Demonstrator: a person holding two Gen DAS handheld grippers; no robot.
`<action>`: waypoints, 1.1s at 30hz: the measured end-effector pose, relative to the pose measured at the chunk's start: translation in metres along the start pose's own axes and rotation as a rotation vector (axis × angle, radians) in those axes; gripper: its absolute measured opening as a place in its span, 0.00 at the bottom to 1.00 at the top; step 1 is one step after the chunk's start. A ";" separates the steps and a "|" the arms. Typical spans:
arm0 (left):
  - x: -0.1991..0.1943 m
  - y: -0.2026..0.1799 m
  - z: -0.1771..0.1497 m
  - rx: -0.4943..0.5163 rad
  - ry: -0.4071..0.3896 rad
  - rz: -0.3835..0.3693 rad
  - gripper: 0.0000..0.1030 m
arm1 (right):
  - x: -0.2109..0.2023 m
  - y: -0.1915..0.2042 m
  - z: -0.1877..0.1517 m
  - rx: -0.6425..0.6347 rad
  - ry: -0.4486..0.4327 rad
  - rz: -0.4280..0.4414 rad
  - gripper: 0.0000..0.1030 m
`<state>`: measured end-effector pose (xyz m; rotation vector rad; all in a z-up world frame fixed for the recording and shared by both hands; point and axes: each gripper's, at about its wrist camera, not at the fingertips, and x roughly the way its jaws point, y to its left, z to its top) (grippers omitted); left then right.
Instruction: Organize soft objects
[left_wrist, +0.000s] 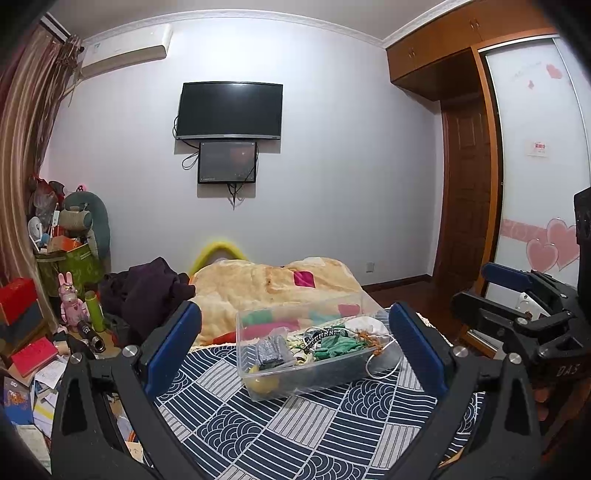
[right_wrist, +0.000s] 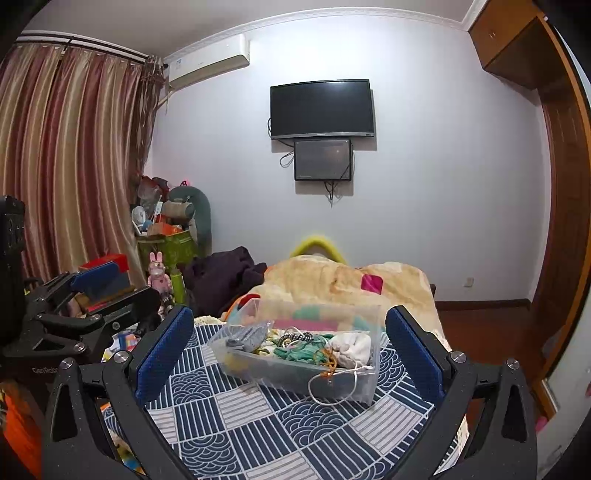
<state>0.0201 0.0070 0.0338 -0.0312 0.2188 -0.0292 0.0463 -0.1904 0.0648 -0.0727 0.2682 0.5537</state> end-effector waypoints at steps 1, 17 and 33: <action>0.000 0.000 0.000 0.000 0.000 -0.001 1.00 | 0.000 0.000 0.000 0.000 0.001 0.000 1.00; -0.001 0.000 -0.001 -0.001 0.002 -0.013 1.00 | -0.002 0.003 0.000 -0.004 -0.001 0.001 1.00; 0.001 0.008 -0.002 -0.063 0.018 -0.025 1.00 | -0.004 0.003 0.000 -0.001 -0.006 -0.010 1.00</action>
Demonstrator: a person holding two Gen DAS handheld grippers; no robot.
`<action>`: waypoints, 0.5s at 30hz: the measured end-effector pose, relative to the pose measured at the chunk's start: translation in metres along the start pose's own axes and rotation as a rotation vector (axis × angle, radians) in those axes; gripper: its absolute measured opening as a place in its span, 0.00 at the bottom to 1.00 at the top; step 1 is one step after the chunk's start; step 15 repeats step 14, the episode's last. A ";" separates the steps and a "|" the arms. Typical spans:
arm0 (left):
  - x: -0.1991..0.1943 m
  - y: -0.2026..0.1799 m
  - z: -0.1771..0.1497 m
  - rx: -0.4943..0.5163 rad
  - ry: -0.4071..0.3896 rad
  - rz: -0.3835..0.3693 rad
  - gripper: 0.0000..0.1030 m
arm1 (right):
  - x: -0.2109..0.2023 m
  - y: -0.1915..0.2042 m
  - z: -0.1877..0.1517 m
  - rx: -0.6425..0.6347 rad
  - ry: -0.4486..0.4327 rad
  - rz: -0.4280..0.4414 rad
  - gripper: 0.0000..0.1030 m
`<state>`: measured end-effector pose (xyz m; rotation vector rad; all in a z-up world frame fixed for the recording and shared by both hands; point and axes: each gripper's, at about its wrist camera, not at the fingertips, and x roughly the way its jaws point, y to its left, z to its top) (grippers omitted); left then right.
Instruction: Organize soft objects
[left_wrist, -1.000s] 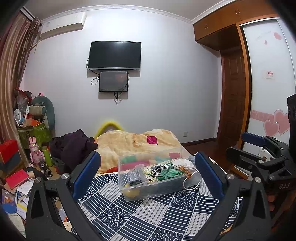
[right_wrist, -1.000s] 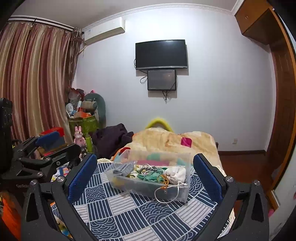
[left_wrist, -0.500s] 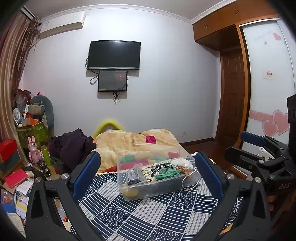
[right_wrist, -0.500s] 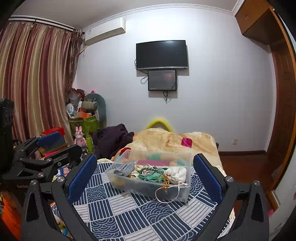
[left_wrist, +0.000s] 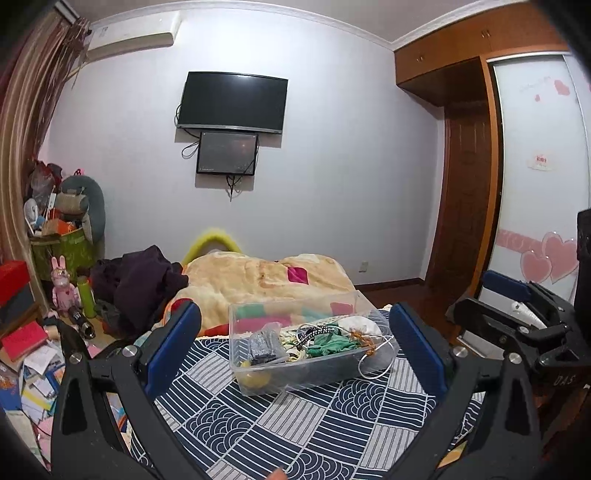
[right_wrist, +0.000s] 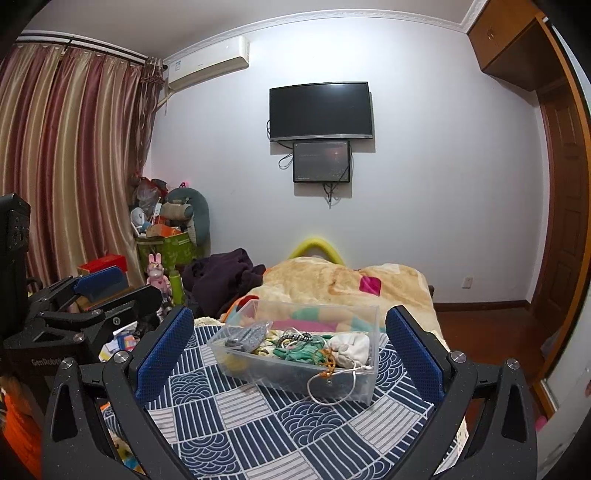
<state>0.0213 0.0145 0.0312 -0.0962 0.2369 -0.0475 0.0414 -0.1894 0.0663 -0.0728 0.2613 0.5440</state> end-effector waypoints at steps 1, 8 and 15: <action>0.000 0.000 0.000 -0.003 0.001 0.001 1.00 | 0.000 0.000 0.000 0.002 0.001 -0.001 1.00; 0.000 0.000 -0.001 -0.001 0.003 0.003 1.00 | 0.000 0.001 0.000 0.008 0.006 0.001 1.00; 0.000 -0.004 -0.001 0.022 0.009 -0.003 1.00 | 0.002 -0.001 -0.002 0.014 0.010 0.001 1.00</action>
